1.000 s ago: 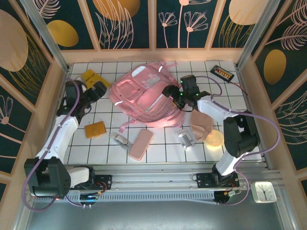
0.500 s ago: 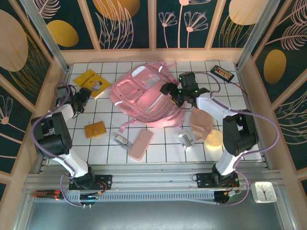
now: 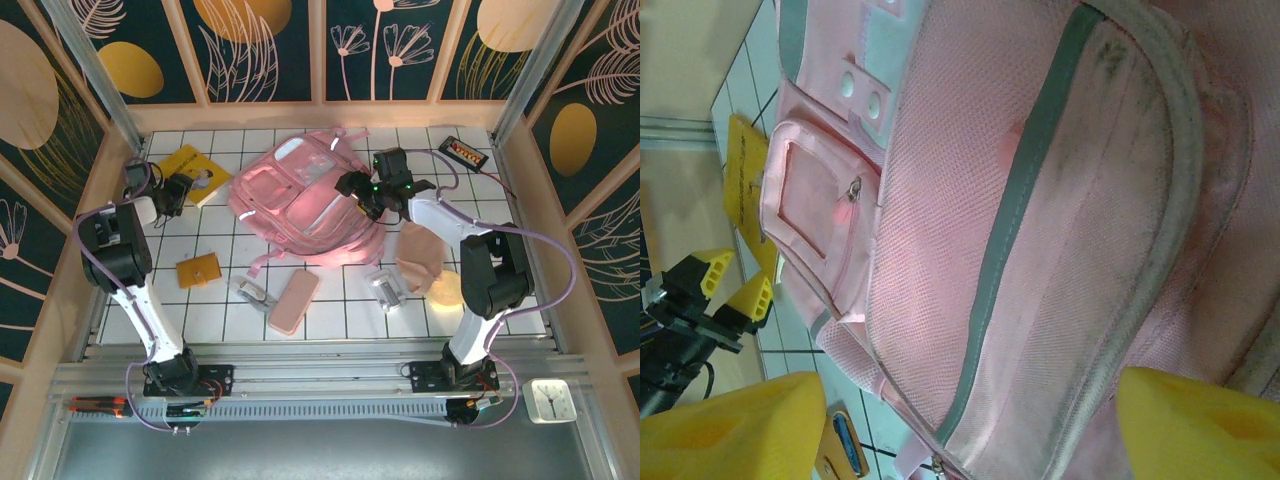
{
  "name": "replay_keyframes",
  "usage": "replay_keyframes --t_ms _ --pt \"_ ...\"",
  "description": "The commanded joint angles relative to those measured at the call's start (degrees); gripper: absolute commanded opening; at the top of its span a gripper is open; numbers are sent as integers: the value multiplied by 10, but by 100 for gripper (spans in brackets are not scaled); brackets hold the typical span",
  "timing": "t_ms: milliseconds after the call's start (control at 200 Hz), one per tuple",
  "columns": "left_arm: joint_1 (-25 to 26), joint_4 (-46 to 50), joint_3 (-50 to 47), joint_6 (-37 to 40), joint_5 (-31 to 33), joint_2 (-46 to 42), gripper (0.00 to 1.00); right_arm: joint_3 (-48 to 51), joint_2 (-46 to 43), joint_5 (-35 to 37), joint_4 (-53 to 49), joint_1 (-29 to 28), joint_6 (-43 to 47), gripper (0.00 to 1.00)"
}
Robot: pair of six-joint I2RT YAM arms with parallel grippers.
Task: Pack books, pencil case, and school supplies into a backpack
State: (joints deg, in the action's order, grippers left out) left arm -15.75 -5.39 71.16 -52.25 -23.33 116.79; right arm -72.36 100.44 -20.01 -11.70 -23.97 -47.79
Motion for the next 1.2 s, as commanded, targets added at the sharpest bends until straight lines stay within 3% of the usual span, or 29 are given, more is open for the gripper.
replay_keyframes --t_ms 0,375,630,906,1196 --pt "-2 29 33 11 -10 24 55 -25 10 -1 -21 4 14 76" --pt "-2 144 126 70 -9 92 0 -26 0 19 -25 3 11 76" --pt "-5 167 95 121 16 24 0 -21 -7 22 -17 -2 10 76" --pt "-8 184 31 143 7 -141 0 -61 8 19 -22 -32 40 75" --pt "-8 148 -86 102 -60 -294 0 -127 38 -24 -32 -70 89 75"
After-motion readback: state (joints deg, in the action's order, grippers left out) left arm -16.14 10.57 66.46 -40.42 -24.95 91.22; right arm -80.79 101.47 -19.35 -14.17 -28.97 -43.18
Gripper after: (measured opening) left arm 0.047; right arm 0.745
